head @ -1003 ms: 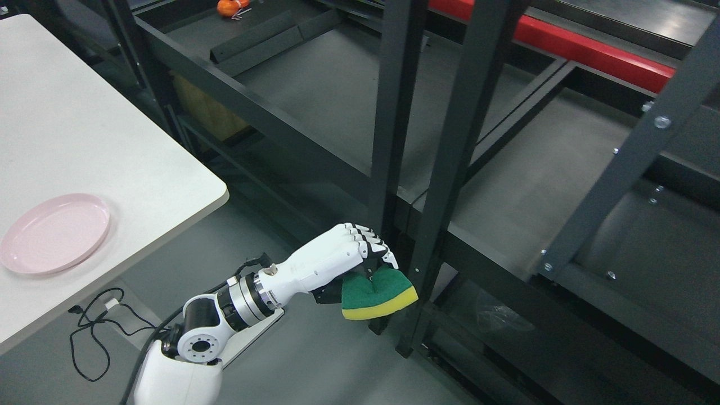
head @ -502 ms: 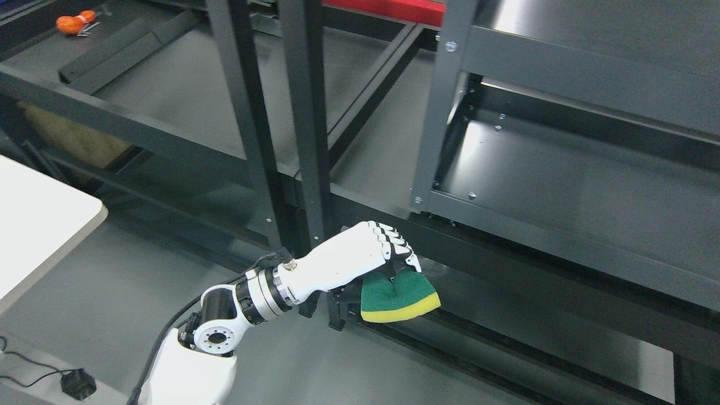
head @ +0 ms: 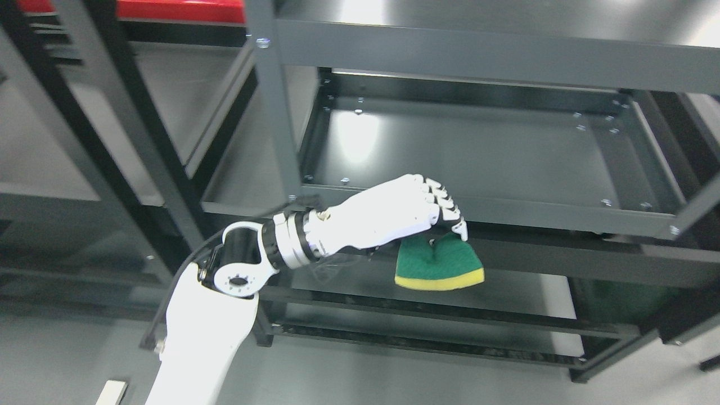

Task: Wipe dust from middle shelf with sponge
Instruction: 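Carry the sponge in the left hand toward the dark metal shelf, then raise the sponge and press it onto the middle shelf surface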

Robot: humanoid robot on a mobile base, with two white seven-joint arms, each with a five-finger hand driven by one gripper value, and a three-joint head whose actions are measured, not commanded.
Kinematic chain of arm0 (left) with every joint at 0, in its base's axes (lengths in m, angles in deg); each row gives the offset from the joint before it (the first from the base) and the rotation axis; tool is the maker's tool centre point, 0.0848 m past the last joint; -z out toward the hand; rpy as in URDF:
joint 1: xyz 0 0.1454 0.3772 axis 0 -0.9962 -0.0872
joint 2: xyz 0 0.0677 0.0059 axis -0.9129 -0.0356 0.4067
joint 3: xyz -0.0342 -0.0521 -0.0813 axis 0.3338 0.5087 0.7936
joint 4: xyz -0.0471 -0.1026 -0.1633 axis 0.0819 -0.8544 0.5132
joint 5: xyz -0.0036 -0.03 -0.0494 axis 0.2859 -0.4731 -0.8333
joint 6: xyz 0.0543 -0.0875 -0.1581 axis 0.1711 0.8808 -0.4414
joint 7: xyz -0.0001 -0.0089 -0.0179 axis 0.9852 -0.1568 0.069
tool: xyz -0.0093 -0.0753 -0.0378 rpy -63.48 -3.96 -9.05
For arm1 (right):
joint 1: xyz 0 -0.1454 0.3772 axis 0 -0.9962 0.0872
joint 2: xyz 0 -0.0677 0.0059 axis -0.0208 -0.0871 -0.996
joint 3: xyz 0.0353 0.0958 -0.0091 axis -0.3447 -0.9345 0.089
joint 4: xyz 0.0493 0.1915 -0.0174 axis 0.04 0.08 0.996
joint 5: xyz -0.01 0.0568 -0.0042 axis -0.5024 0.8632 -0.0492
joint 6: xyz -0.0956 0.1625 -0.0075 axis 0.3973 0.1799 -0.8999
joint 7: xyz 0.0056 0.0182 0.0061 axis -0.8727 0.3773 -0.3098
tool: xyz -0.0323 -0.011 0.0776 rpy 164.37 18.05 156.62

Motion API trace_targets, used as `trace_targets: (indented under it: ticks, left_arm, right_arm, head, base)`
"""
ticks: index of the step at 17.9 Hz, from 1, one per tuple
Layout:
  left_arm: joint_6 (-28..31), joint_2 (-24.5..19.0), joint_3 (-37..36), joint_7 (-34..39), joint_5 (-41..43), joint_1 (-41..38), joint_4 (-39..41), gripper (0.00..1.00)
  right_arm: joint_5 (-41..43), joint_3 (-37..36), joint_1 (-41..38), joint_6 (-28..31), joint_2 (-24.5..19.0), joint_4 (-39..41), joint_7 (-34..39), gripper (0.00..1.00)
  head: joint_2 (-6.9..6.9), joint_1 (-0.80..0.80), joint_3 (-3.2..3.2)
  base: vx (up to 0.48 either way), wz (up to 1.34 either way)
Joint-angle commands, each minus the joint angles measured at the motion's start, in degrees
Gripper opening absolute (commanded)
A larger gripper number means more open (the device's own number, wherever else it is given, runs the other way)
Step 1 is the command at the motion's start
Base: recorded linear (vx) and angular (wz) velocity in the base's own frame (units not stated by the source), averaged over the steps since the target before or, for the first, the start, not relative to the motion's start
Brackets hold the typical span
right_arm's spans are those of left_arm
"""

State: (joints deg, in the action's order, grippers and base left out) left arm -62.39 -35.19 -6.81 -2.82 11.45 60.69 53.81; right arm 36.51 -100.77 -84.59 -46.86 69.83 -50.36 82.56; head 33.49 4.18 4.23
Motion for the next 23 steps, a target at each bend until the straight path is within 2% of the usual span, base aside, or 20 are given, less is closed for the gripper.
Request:
trace_targets:
  ticks: [1, 6, 8, 12, 17, 23]
  left_arm:
    - [0.03, -0.98, -7.99, -0.83, -2.11, 15.32, -7.32, 0.02]
    - [0.03, -0.98, -10.27, -0.83, -2.74, 22.09, -13.49, 0.02]
    - [0.03, -0.98, -10.89, -0.83, -2.74, 28.58, -17.26, 0.02]
    - [0.03, -0.98, -16.85, -0.83, -5.1, 44.66, -24.73, 0.03]
    - [0.03, -0.98, -24.76, -0.92, -5.02, 57.87, -27.65, 0.02]
    - [10.73, -0.98, -36.89, -0.83, -5.46, 60.52, -28.09, 0.02]
  right_arm:
    - [0.0, 0.08, 0.0, 0.04, 1.0, 1.0, 0.02, 1.0]
    - [0.0, -0.01, 0.0, 0.04, 1.0, 1.0, 0.02, 1.0]
    - [0.0, -0.01, 0.0, 0.04, 1.0, 1.0, 0.02, 1.0]
    - [0.0, -0.01, 0.0, 0.04, 1.0, 1.0, 0.02, 1.0]
    - [0.0, -0.01, 0.0, 0.04, 1.0, 1.0, 0.02, 1.0]
    - [0.0, -0.01, 0.0, 0.04, 1.0, 1.0, 0.02, 1.0]
  head:
    - [0.0, 0.0, 0.0]
    - [0.0, 0.0, 0.0]
    - [0.0, 0.0, 0.0]
    - [0.0, 0.0, 0.0]
    - [-0.01, 0.0, 0.0]
    - [-0.01, 0.0, 0.0]
  base:
    - [0.009, -0.46]
    - [0.014, -0.29]
    - [0.009, -0.04]
    - [-0.005, 0.05]
    - [0.0, 0.01]
    - [0.0, 0.0]
